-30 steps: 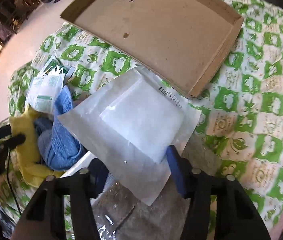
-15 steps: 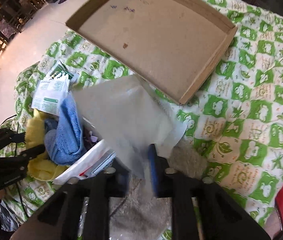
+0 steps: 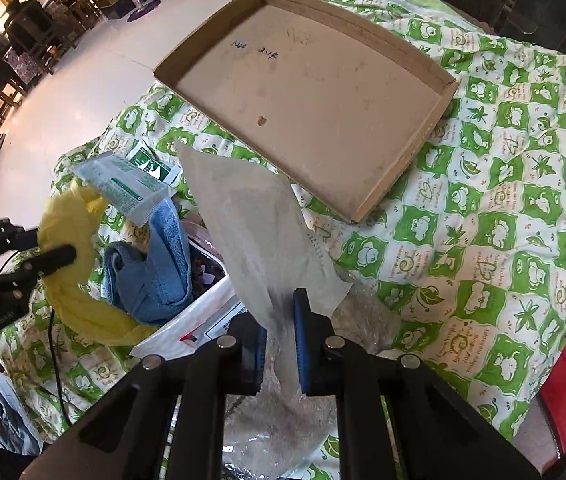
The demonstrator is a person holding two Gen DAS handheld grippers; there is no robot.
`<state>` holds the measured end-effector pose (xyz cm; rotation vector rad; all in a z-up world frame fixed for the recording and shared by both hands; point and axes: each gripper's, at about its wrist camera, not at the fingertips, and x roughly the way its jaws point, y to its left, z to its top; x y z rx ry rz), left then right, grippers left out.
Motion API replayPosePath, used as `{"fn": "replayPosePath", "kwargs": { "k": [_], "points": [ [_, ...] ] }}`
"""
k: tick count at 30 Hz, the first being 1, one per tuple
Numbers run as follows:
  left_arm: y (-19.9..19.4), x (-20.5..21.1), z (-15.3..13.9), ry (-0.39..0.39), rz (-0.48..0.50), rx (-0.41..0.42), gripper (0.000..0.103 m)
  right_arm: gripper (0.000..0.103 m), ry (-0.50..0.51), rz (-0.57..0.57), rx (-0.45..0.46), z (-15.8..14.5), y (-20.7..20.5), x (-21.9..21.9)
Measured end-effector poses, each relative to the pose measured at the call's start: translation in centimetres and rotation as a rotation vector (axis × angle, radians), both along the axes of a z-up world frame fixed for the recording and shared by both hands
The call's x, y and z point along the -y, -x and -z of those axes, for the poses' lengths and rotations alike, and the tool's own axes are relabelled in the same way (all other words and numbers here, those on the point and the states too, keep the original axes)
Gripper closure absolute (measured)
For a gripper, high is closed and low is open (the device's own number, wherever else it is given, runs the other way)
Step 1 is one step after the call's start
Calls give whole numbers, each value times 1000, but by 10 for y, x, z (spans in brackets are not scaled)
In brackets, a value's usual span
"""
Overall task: Organize soft objects
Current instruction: 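Lift the yellow towel and white packet and carry both over the cardboard tray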
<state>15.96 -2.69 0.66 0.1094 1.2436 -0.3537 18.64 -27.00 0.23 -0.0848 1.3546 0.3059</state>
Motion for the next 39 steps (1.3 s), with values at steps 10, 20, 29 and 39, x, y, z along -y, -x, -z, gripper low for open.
{"fn": "replayPosePath", "kwargs": {
  "k": [10, 20, 29, 39],
  "points": [
    [-43, 6, -56, -30, 35, 86, 74, 93, 3, 8, 24, -16, -5, 8],
    [-120, 26, -70, -70, 37, 109, 74, 94, 33, 44, 62, -25, -49, 3],
    [-146, 33, -42, -65, 29, 54, 74, 100, -26, 6, 52, -43, -62, -1],
    [-145, 36, -21, -57, 27, 16, 74, 98, -100, 3, 3, -7, -61, 0]
  ]
}}
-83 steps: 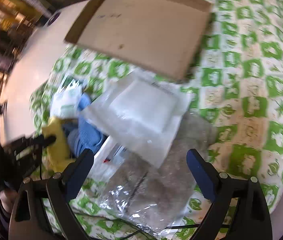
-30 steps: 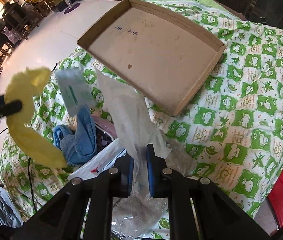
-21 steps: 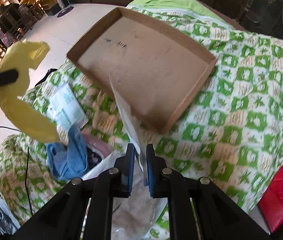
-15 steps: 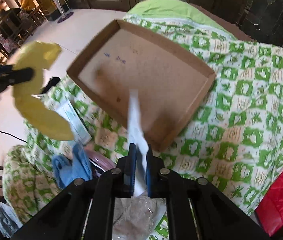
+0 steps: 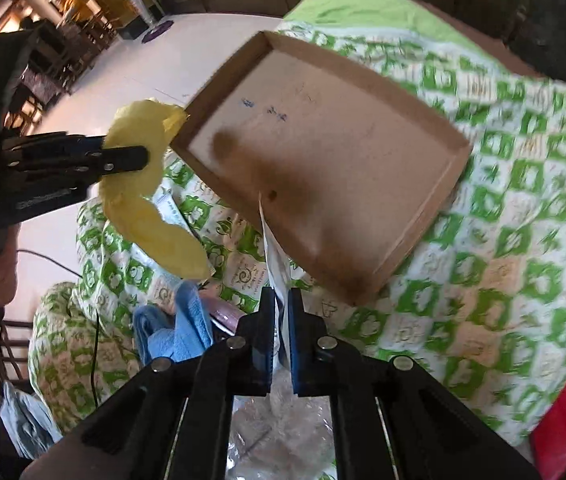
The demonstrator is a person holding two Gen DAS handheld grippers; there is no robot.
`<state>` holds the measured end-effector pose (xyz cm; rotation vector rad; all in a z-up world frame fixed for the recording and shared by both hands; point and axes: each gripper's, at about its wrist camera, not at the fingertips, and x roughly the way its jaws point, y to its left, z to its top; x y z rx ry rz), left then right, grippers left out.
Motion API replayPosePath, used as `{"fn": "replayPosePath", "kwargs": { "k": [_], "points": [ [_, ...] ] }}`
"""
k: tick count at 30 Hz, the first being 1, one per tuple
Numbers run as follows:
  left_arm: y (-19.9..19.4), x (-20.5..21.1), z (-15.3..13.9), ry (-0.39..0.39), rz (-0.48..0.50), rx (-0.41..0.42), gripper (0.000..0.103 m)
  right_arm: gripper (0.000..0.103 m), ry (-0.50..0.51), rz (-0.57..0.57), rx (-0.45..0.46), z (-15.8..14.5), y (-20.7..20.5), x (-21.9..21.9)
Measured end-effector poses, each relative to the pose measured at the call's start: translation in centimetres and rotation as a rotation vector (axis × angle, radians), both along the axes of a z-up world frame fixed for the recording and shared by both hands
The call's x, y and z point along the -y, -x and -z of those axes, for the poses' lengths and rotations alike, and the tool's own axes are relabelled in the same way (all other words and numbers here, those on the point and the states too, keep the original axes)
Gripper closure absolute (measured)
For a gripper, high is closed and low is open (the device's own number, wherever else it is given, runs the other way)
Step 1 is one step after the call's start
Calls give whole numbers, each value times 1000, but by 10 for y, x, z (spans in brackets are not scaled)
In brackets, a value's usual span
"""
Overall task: Organize soft objects
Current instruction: 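Lift the yellow towel and white packet and carry both over the cardboard tray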
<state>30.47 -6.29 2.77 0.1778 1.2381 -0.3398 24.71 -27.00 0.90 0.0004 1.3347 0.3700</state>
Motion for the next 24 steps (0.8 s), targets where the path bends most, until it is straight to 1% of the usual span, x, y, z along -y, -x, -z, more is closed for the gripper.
{"fn": "replayPosePath", "kwargs": {
  "k": [1, 3, 6, 8, 9, 11, 13, 18, 21, 24],
  "points": [
    [0, 0, 1, 0, 1, 0, 74, 97, -5, 12, -10, 11, 1, 1],
    [1, 1, 2, 0, 4, -3, 74, 80, -9, 22, -33, 29, 4, 3],
    [1, 2, 6, -3, 5, -13, 74, 79, -70, 28, -102, 59, 11, 2],
    [0, 3, 8, -11, 7, -16, 74, 80, -86, 47, -94, 68, 16, 3],
    [0, 4, 9, -14, 7, -18, 74, 84, -81, 56, -75, 67, 18, 4],
    [-2, 5, 9, -21, 7, -18, 74, 95, -68, 59, -49, 61, 21, 5],
    [-6, 7, 7, -26, 7, -14, 74, 95, -69, 44, -19, 46, 22, 5],
    [-22, 15, -8, -26, 8, 17, 74, 95, -15, 11, 70, 6, 12, 5],
    [-37, 22, -15, -32, 11, 26, 74, 95, 26, 22, 103, -4, -6, 8],
    [-56, 27, -17, -53, 0, 30, 74, 95, 105, 45, 118, -4, -31, 9]
  ]
}}
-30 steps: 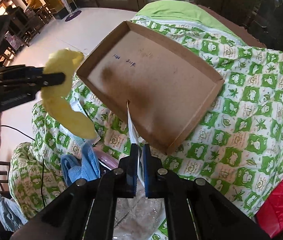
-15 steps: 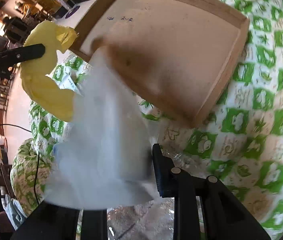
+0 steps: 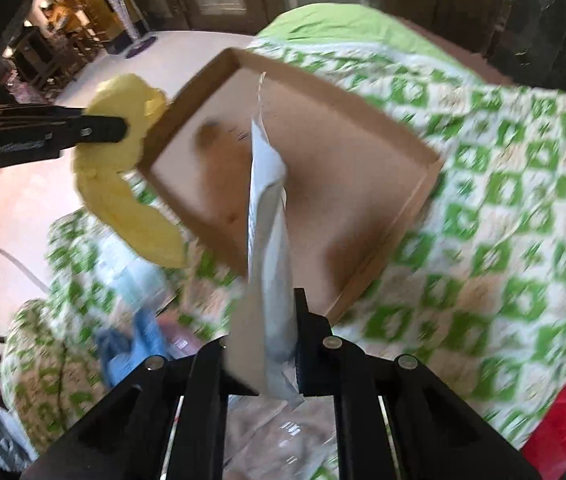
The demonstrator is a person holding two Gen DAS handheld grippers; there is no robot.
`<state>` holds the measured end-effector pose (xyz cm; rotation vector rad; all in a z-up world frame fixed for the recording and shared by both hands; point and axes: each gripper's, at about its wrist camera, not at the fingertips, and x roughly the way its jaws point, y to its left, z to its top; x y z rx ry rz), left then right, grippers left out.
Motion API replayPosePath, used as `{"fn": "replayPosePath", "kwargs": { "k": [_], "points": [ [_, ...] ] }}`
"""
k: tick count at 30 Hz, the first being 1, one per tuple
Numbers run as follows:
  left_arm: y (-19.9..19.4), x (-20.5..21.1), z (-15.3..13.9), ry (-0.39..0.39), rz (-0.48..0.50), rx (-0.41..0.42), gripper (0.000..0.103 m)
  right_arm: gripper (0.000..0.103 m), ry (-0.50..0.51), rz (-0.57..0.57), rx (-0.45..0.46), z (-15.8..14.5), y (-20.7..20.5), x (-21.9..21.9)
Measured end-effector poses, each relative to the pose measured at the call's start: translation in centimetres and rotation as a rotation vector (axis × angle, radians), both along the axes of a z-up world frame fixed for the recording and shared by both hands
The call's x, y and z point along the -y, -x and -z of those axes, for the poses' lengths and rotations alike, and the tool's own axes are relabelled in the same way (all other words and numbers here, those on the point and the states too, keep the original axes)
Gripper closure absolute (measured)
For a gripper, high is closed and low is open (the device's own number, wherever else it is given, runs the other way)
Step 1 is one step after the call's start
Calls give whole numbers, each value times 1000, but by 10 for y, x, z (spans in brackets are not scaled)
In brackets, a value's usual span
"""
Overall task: Organize soft objects
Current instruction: 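Lift the yellow towel and white packet and carry both over the cardboard tray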
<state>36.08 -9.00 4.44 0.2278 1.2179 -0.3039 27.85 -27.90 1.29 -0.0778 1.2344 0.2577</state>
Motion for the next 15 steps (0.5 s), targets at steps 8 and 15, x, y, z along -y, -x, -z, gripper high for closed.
{"fn": "replayPosePath", "kwargs": {
  "k": [8, 15],
  "points": [
    [-38, 4, 20, -44, -24, -17, 74, 95, 207, 19, 5, 31, -68, -12],
    [-60, -1, 47, -52, -48, -50, 71, 68, 146, 15, -51, 61, -92, -27]
  ]
}}
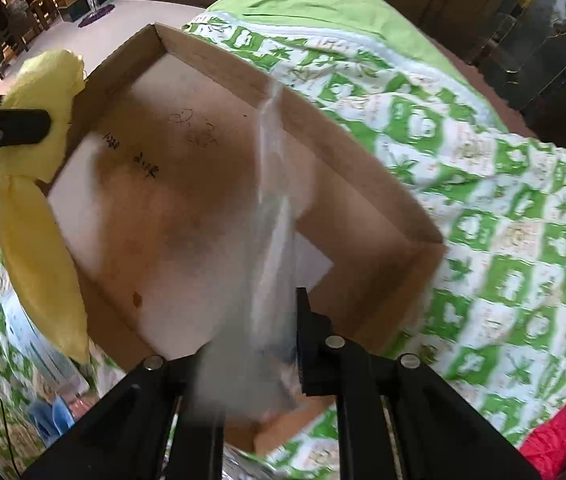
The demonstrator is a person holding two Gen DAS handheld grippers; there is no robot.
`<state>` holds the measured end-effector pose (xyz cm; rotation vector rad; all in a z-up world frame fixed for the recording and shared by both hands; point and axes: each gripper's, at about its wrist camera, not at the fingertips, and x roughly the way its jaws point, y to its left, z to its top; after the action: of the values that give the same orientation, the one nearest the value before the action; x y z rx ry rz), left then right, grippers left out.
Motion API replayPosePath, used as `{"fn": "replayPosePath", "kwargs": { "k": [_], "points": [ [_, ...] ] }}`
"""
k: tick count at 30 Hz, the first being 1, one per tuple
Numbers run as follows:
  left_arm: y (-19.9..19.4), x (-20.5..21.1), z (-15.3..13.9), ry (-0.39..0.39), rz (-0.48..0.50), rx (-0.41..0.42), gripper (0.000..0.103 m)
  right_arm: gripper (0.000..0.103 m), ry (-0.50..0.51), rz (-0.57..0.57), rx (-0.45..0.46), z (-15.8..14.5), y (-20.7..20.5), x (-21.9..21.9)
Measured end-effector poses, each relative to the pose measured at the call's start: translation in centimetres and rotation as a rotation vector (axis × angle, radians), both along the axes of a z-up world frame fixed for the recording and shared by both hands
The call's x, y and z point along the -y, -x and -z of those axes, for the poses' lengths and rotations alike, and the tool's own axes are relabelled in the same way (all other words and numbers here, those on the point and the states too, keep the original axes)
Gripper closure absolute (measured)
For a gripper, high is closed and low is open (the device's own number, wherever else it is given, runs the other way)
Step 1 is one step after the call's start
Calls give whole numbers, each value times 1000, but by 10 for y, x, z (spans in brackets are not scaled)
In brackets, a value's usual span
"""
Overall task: Organize soft objects
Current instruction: 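Lift the yellow towel and white packet and carry both over the cardboard tray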
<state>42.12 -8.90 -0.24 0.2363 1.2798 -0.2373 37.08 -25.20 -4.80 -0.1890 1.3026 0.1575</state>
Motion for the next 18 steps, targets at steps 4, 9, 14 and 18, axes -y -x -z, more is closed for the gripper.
{"fn": "replayPosePath", "kwargs": {
  "k": [4, 9, 14, 18],
  "points": [
    [-5, 1, 7, 28, 0, -20, 71, 23, -51, -18, -5, 1, 1, -3],
    [-6, 3, 8, 51, -7, -31, 71, 22, -105, -12, -23, -4, 15, 0],
    [5, -3, -5, 47, 18, -20, 71, 23, -180, -14, -49, -7, 35, 3],
    [17, -8, -6, 64, 41, -43, 71, 23, -215, -24, -72, -10, 54, 6]
  ]
}}
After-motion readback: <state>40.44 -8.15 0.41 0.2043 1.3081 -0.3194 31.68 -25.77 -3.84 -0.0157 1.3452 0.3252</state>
